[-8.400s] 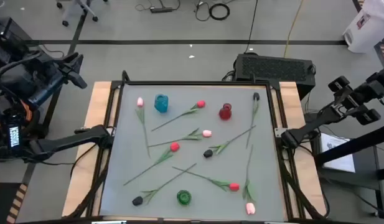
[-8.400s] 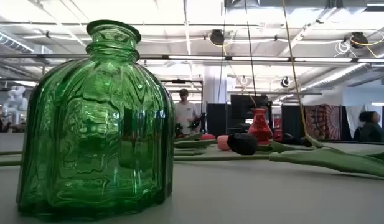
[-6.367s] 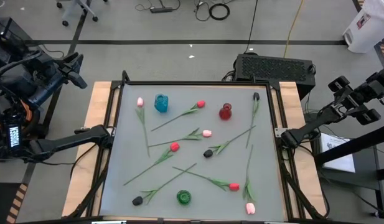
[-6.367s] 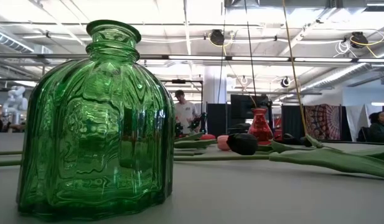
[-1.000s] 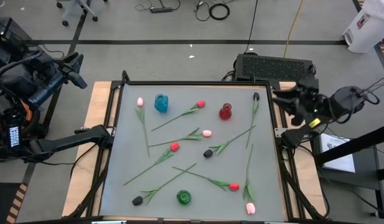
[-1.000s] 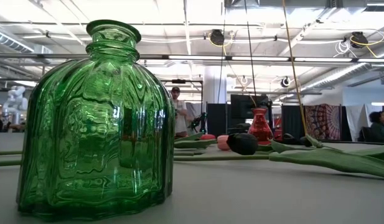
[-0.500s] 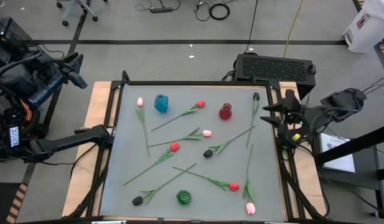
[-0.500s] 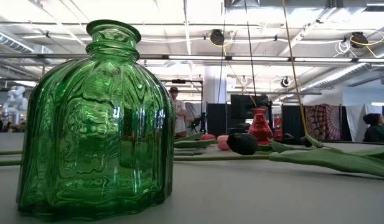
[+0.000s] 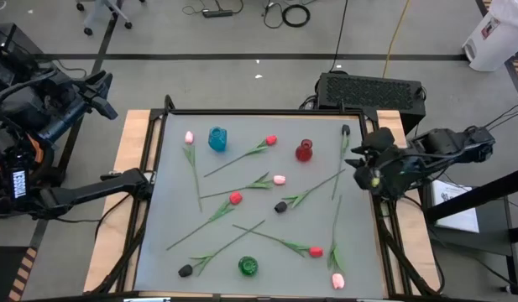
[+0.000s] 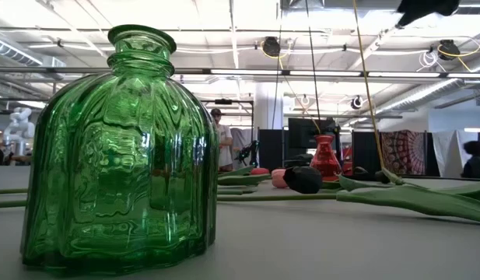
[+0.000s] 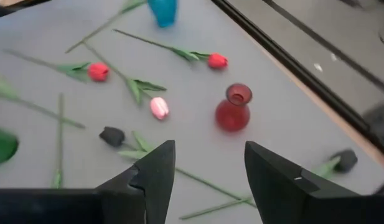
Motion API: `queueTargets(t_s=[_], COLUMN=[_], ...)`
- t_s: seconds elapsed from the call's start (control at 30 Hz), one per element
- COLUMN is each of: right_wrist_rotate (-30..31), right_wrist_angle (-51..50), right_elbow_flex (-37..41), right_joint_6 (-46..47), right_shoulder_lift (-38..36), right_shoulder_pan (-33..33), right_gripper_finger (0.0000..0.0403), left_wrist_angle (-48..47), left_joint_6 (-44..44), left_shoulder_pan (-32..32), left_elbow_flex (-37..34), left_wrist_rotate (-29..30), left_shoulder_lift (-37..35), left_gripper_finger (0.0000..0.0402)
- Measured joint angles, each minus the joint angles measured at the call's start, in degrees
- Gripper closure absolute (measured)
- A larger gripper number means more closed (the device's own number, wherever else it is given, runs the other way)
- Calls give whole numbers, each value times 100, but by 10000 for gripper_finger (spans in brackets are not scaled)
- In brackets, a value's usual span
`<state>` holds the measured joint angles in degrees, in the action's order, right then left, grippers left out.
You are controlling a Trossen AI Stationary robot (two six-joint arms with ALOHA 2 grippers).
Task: Sort flowers into vase by color
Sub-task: Put the top black tulip into the red vase
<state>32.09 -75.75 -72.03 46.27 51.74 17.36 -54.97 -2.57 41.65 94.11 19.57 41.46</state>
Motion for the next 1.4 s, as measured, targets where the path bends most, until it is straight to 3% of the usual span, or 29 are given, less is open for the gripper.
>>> queueTargets(t_s=[0.47, 1.0, 1.2, 1.4], right_wrist_rotate=[-595, -847, -1180, -1814], right_wrist_angle=[-1410, -1195, -703, 31], right_elbow_flex=[4, 103, 732, 1489], right_joint_6=[1151, -278, -589, -672], right_shoulder_lift=[956, 1851, 1733, 1268], right_shoulder_pan=[-1738, -3644, -4558, -5042], right_gripper_finger=[218, 218, 218, 218], left_wrist_angle=[1, 1, 1, 1], left_joint_6=[0, 0, 0, 0], left_shoulder_pan=[0, 0, 2, 0], left_elbow_flex=[-1, 1, -1, -1], left_wrist_rotate=[-2, -1, 0, -2], left_shoulder_lift=[0, 1, 0, 2], left_gripper_finger=[297, 297, 297, 297])
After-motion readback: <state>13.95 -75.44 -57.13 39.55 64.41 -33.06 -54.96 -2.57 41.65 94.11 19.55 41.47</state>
